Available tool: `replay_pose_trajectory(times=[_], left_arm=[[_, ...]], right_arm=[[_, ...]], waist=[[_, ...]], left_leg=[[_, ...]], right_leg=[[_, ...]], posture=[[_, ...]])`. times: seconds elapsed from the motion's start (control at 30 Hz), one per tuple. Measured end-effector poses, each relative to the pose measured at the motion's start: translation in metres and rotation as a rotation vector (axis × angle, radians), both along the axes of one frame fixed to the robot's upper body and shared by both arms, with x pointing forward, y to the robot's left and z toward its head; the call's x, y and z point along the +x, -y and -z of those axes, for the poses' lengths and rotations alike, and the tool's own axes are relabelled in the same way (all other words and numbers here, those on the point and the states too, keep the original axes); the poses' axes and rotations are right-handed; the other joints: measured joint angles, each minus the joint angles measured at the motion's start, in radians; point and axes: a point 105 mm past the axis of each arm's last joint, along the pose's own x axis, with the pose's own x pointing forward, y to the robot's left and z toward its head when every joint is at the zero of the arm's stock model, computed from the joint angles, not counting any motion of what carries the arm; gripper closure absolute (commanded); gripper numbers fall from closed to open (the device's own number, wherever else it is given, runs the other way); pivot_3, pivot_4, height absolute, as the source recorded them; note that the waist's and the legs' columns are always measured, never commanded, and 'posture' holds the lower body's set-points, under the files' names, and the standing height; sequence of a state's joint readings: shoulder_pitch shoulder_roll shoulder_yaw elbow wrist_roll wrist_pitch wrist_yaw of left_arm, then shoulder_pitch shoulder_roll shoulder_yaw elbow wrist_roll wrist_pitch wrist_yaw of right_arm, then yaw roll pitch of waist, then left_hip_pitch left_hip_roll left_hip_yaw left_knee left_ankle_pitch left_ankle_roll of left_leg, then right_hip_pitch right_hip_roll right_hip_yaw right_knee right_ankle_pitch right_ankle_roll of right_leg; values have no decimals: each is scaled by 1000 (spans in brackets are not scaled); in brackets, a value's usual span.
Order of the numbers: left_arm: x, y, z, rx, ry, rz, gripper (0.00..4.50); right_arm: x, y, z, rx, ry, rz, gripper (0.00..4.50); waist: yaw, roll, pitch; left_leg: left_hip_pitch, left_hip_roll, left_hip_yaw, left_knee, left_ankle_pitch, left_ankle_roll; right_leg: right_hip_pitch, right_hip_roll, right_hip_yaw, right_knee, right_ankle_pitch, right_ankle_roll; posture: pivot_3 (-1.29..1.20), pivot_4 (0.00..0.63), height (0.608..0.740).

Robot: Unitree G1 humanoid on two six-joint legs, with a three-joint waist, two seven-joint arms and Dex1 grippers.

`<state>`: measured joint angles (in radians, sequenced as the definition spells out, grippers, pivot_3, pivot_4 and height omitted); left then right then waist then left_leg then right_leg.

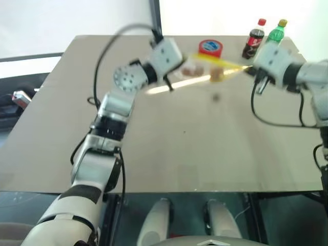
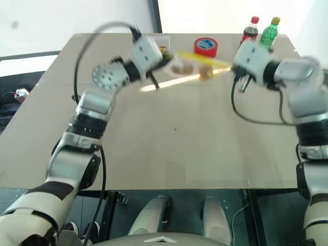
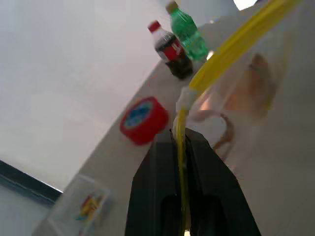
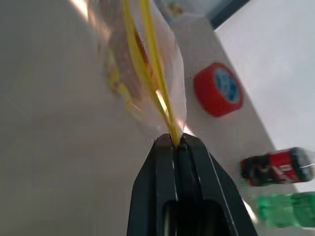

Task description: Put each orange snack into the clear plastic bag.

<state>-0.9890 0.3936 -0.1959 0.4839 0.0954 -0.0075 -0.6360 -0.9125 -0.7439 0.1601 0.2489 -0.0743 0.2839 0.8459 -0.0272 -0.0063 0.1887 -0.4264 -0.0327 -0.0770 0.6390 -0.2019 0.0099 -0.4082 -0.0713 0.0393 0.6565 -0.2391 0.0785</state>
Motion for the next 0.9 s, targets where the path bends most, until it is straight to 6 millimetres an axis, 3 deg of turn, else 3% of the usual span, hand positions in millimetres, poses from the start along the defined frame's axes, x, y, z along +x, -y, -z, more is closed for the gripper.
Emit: replay_pose_trajectory(times=[0.07, 0.13, 0.17, 0.2, 0.23, 0.27, 0.33, 0.37, 0.43, 0.47, 0.53, 0.6, 0.63, 0.67, 0.73, 0.8, 0.83, 0.9], left_arm=[[4, 8, 0, -46, 49, -38, 4500], [3, 12, -22, -93, 167, -50, 4500], [-4, 15, -37, -84, 171, -6, 4500], [-16, 11, -22, 6, 37, 76, 4500], [-19, 9, -5, 29, -44, 88, 4500], [-18, 5, 15, 46, -122, 74, 4500], [-8, 9, 30, 21, -125, 9, 4500], [-4, 13, 22, -4, -75, -13, 4500], [1, 15, -15, -70, 85, -56, 4500], [-1, 14, -52, -115, 225, -72, 4500], [-13, 16, -101, -167, 424, -64, 4500], [-21, 15, -119, -178, 518, -53, 4500], [-22, 15, -117, -173, 523, -47, 4500], [-19, 15, -104, -152, 476, -39, 4500], [-9, 11, -35, -66, 197, -12, 4500], [-7, 8, 13, -13, 13, -6, 4500], [-14, 6, 48, 17, -130, 8, 4500], [-29, 2, 92, 58, -333, 28, 4500]], right_arm=[[12, -3, -12, 37, 91, 51, 4484], [17, 1, -42, 66, 221, 104, 4484], [9, 8, -54, 58, 216, 91, 4484], [-11, 14, -33, -16, 65, 12, 4484], [-16, 13, -17, -34, -10, -17, 4484], [-15, 9, -2, -33, -55, -34, 4484], [2, 6, 5, 6, -2, 29, 4484], [9, 8, -2, 11, 59, 63, 4484], [19, 7, -33, 42, 217, 104, 4484], [19, 6, -65, 98, 346, 120, 4484], [12, 5, -108, 160, 513, 119, 4484], [7, 5, -122, 174, 571, 104, 4484], [7, 6, -118, 163, 548, 97, 4484], [8, 9, -100, 130, 468, 86, 4484], [7, 11, -30, 23, 180, 44, 4484], [3, 11, 12, -7, 12, 21, 4484], [-10, 11, 42, -49, -118, -7, 4484], [-31, 8, 77, -84, -294, -61, 4484]], waist=[[-3, -1, 9], [-4, -1, 11], [0, -1, 10], [2, 0, 5], [-2, 1, -1], [-8, 1, -1], [-16, 0, 5], [-16, 0, 10], [-15, -1, 13], [-15, -1, 13], [-13, -1, 13], [-11, -1, 8], [-10, -1, 6], [-9, -2, 4], [-7, -1, 2], [-10, 0, 4], [-11, 1, 4], [-15, 2, 6]], left_leg=[[-9, -1, 0, 6, 1, 0], [-13, 0, -1, 9, 4, -6], [-13, 0, -2, 8, 5, -6], [-5, 1, -2, 4, 3, -4], [-2, 1, -1, 2, -2, 2], [-2, 0, 1, 3, -2, 2], [-9, -1, 1, 10, -1, 2], [-9, -1, 1, 11, -1, 2], [-11, 1, 1, 10, 2, -2], [-10, 1, 2, 10, 3, -4], [-9, 1, 3, 8, 3, -5], [-5, 1, 3, 5, 3, -5], [-5, 1, 4, 4, 3, -4], [-5, 1, 4, 4, 2, -2], [-5, 0, 3, 6, -1, 2], [-9, 0, 3, 9, -1, 2], [-10, 0, 3, 10, -1, 2], [-12, 0, 2, 10, -1, 2]], right_leg=[[-11, 0, 2, 5, 2, 2], [-14, 1, 2, 9, 3, 2], [-14, 1, 1, 7, 3, 1], [-3, 1, -1, 1, 0, 2], [0, 1, 0, 0, -1, 2], [0, 0, 1, 0, -1, 2], [-9, -1, 5, 6, 0, 3], [-11, -1, 6, 8, 1, 4], [-14, 1, 6, 8, 4, 2], [-14, 1, 5, 9, 4, 2], [-13, 1, 5, 7, 4, 2], [-7, 1, 5, 3, 3, 2], [-6, 1, 5, 1, 3, 2], [-5, 1, 5, 0, 3, 2], [-3, 0, 4, 0, 3, 2], [-7, 0, 5, 3, 3, 2], [-9, 1, 4, 5, 3, 2], [-12, 1, 4, 6, 3, 3]], posture=[[0, 150, 740], [0, 150, 740], [0, 150, 740], [0, 150, 740], [0, 150, 740], [0, 150, 740], [0, 150, 740], [0, 150, 740], [0, 150, 740], [0, 150, 740], [0, 150, 740], [0, 150, 740], [0, 150, 740], [0, 150, 740], [0, 150, 740], [0, 150, 740], [0, 150, 740], [0, 150, 740]])
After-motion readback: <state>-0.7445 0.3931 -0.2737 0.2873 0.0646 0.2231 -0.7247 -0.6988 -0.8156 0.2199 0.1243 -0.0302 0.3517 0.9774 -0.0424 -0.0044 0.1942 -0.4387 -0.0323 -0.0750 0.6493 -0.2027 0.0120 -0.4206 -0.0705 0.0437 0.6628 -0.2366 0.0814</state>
